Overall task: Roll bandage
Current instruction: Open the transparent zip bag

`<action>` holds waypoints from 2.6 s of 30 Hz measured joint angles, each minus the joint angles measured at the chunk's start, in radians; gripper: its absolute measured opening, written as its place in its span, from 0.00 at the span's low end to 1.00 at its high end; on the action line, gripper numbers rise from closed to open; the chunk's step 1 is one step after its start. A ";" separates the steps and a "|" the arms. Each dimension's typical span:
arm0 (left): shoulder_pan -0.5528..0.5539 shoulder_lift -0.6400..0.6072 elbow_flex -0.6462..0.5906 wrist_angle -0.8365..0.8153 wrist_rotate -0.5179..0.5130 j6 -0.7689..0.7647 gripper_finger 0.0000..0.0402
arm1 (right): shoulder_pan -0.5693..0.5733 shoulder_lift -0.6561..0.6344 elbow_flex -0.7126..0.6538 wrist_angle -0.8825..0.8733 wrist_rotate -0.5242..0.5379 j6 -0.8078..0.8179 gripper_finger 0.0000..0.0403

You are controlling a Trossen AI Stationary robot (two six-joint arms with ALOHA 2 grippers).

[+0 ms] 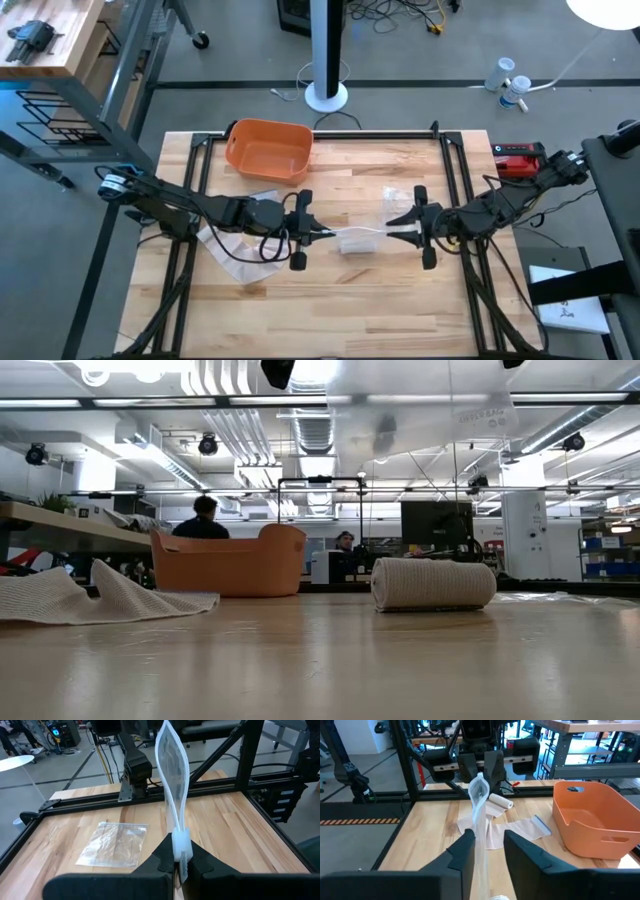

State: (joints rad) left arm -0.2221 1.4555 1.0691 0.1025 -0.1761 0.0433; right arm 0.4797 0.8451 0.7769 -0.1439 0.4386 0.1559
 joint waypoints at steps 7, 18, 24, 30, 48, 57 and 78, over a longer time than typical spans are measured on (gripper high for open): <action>0.000 0.000 0.000 0.001 0.000 0.000 0.00 | 0.000 -0.013 0.000 0.000 -0.027 -0.026 0.29; 0.000 0.000 0.000 0.001 0.000 0.000 0.00 | 0.000 0.019 0.000 0.011 -0.020 -0.026 0.19; 0.000 0.000 0.000 0.002 0.000 0.000 0.00 | 0.000 0.039 0.000 0.070 -0.019 -0.056 0.12; 0.000 0.000 0.000 0.009 0.001 0.000 0.00 | 0.000 0.076 0.000 0.077 -0.018 -0.073 0.01; 0.004 0.000 0.000 -0.095 0.118 -0.265 0.00 | -0.013 0.221 0.000 0.210 0.218 -0.224 0.01; 0.033 0.011 0.000 -0.084 0.109 -0.293 0.00 | -0.016 0.293 0.000 0.317 0.092 -0.247 0.01; 0.057 0.087 0.033 -0.055 -0.025 -0.132 0.00 | -0.080 0.316 -0.001 0.343 0.142 -0.255 0.01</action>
State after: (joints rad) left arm -0.1654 1.5425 1.1023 0.0473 -0.2010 -0.0892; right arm 0.3994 1.1612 0.7757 0.1992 0.5807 -0.0989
